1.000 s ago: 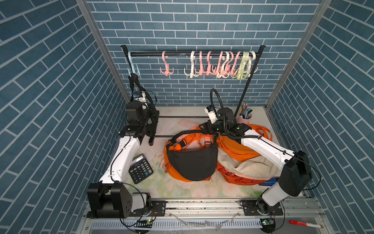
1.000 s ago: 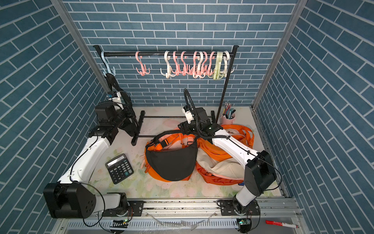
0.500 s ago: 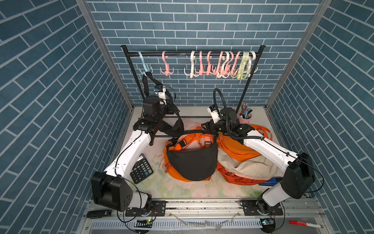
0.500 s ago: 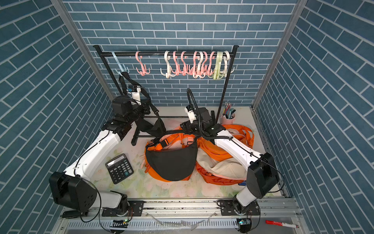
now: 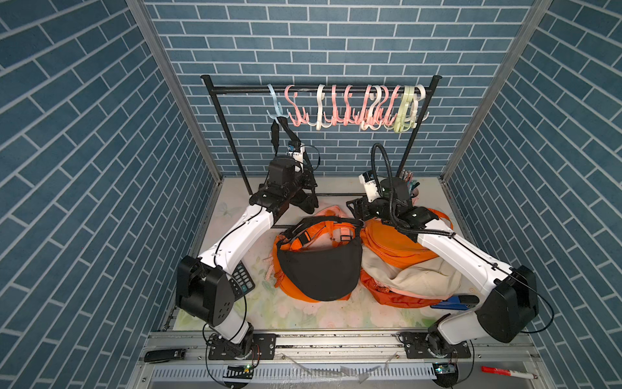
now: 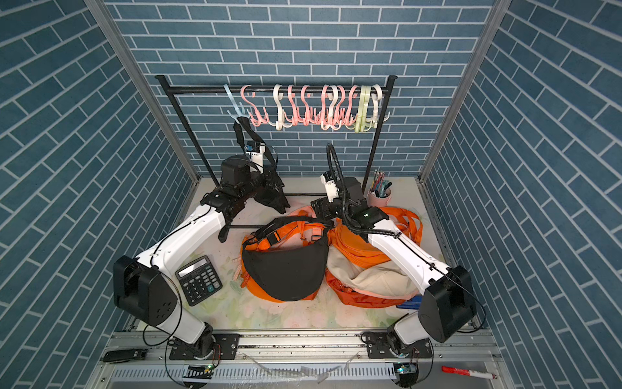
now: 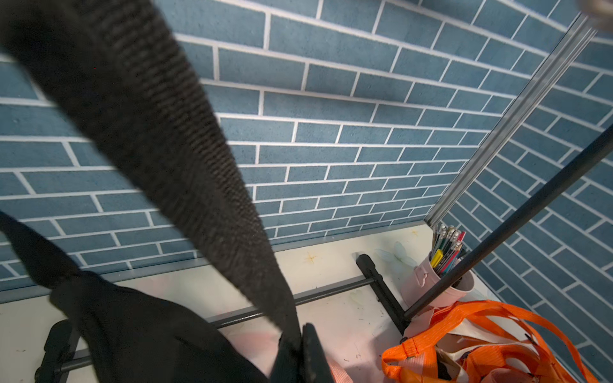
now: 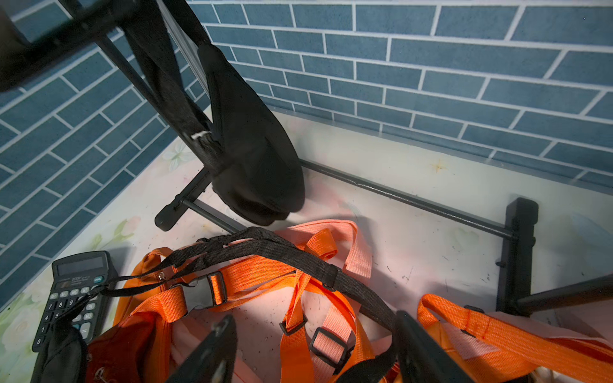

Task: Take the bag off the hook
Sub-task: Pick up the bag from the hook.

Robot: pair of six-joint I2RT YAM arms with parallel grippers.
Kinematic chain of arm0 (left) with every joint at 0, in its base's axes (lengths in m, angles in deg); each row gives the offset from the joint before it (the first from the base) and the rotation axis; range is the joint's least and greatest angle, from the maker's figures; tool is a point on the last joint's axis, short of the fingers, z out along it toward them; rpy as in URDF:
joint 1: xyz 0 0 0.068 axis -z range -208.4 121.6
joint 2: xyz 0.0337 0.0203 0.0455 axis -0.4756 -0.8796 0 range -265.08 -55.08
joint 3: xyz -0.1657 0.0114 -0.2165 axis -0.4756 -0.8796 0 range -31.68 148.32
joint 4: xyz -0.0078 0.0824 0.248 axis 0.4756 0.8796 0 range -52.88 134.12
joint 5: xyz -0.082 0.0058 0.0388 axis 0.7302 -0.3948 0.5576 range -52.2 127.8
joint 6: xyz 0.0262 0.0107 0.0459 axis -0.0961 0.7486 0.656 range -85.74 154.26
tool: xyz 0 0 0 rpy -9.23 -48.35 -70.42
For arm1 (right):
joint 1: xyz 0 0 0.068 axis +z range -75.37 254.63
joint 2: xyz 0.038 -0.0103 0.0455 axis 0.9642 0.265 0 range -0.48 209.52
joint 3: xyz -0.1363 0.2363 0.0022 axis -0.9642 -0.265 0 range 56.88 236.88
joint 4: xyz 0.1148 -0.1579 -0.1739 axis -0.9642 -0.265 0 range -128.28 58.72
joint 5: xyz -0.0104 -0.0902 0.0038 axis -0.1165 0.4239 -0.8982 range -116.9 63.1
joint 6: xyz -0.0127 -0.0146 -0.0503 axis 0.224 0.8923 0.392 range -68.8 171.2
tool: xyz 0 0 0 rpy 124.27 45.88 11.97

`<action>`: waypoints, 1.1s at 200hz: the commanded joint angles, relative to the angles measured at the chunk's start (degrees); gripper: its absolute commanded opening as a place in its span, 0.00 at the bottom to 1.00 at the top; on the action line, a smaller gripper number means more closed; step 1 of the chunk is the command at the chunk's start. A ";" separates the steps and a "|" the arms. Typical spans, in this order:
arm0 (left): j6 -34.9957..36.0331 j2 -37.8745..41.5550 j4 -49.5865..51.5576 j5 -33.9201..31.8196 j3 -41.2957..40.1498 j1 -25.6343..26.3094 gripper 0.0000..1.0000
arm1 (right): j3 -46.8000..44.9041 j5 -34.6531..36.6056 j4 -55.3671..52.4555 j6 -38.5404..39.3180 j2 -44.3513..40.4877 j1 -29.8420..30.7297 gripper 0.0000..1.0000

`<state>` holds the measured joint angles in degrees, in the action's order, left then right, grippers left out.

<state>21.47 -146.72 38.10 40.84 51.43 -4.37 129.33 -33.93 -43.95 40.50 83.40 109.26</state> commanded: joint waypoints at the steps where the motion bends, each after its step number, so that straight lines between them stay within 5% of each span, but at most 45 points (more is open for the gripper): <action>1: 0.17 0.59 -1.59 -1.14 0.26 0.18 0.34 | 0.76 0.53 -3.29 -0.82 -1.00 -0.27 0.74; 18: 0.59 1.61 -1.48 -1.15 -0.70 0.16 0.49 | 1.32 0.48 -3.75 -0.73 -1.00 -0.35 0.74; 90: 2.58 11.22 -1.20 -3.38 -7.55 0.05 0.83 | 7.79 0.24 -7.14 1.25 0.47 -0.54 0.75; 220: 4.74 32.03 4.65 -9.30 -20.11 -3.64 0.98 | 23.61 -8.21 -10.60 3.40 9.02 -0.03 0.75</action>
<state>25.38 -117.52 40.74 33.39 33.64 -6.14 149.72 -39.15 -53.54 41.50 90.39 108.87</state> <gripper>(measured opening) 0.976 0.754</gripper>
